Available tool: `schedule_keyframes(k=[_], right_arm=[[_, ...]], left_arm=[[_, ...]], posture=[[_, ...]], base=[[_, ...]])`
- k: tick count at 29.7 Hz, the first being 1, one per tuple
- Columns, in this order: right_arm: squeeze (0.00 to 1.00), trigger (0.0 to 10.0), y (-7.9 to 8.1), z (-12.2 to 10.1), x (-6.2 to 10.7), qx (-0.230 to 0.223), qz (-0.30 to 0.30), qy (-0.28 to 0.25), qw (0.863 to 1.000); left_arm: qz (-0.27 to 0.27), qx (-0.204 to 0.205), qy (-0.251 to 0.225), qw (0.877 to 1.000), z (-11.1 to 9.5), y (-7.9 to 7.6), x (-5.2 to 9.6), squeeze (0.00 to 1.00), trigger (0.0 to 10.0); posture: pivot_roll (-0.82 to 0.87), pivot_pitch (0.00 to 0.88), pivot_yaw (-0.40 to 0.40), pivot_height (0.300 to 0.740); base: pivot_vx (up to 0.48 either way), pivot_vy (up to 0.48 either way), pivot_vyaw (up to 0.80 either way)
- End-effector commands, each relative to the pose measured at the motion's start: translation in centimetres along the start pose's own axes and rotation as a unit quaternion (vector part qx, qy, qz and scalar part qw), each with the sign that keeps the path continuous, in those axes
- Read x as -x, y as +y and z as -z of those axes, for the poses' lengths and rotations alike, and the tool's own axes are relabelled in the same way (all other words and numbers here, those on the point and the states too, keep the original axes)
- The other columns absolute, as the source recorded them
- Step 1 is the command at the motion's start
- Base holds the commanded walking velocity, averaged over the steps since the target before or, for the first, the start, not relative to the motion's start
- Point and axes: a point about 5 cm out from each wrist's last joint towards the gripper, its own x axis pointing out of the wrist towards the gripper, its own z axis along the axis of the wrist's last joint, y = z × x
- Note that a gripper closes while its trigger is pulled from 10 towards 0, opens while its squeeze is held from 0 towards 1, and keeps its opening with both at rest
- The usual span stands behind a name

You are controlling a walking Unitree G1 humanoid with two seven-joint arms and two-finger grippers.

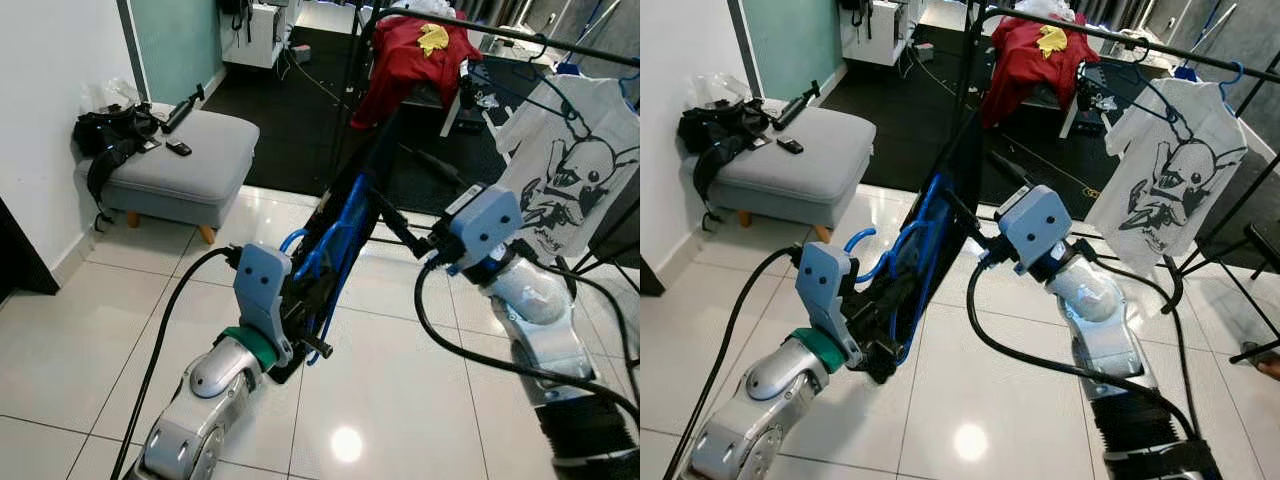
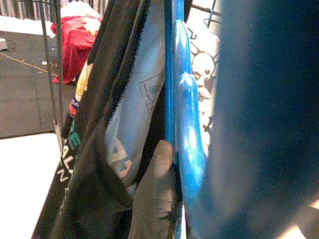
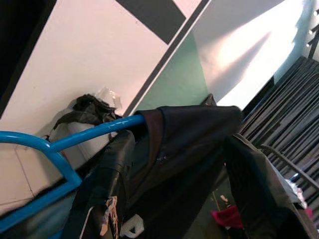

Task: Hang hanger

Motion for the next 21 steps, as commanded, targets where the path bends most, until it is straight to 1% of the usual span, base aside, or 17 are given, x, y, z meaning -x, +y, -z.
schedule_keyframes(k=[1,3,7,9,14,15,16,19,21], right_arm=[[0.00,10.0,-0.3,0.9,0.7,-0.011,0.014,0.022,1.000],[0.00,10.0,0.0,1.9,0.9,-0.036,0.025,0.045,0.998],[0.00,10.0,0.1,2.2,1.0,-0.044,0.029,0.052,0.997],[0.00,10.0,0.3,2.6,1.3,-0.062,0.043,0.067,0.995],[0.00,10.0,0.3,2.9,1.3,-0.070,0.048,0.071,0.994],[0.00,10.0,0.4,3.0,0.7,-0.090,0.051,0.067,0.992],[0.00,10.0,0.4,3.0,0.7,-0.090,0.051,0.067,0.992],[0.00,9.9,0.6,2.9,0.0,-0.111,0.049,0.054,0.991],[0.00,9.9,0.6,2.8,-0.1,-0.115,0.050,0.053,0.991]], left_arm=[[0.013,-0.004,-0.018,1.000,-0.5,-0.4,-0.1,0.00,10.0],[0.011,-0.004,-0.021,1.000,-0.6,-0.3,-0.2,0.00,10.0],[0.011,-0.005,-0.022,1.000,-0.6,-0.3,-0.2,0.00,10.0],[0.012,-0.005,-0.023,1.000,-0.6,-0.4,-0.2,0.00,10.0],[0.012,-0.005,-0.024,1.000,-0.6,-0.4,-0.2,0.00,10.0],[0.014,-0.005,-0.026,1.000,-0.7,-0.4,-0.3,0.00,10.0],[0.014,-0.005,-0.026,1.000,-0.7,-0.4,-0.3,0.00,10.0],[0.014,-0.005,-0.027,1.000,-0.7,-0.5,-0.3,0.00,10.0],[0.014,-0.005,-0.027,1.000,-0.8,-0.5,-0.3,0.00,10.0]], posture=[[-0.11,0.139,-0.027,0.740],[-0.10,0.137,-0.030,0.740],[-0.10,0.136,-0.030,0.740],[-0.10,0.135,-0.028,0.740],[-0.10,0.134,-0.026,0.740],[-0.09,0.135,-0.026,0.740],[-0.09,0.135,-0.026,0.740],[-0.09,0.137,-0.028,0.740],[-0.09,0.137,-0.028,0.740]], base=[[0.000,0.000,0.00],[0.000,0.000,0.00],[0.000,0.000,0.00],[0.000,0.000,0.00],[0.000,0.000,0.00],[0.000,0.000,0.00],[0.000,0.000,0.00],[0.000,0.000,0.00],[0.000,0.000,0.00]])
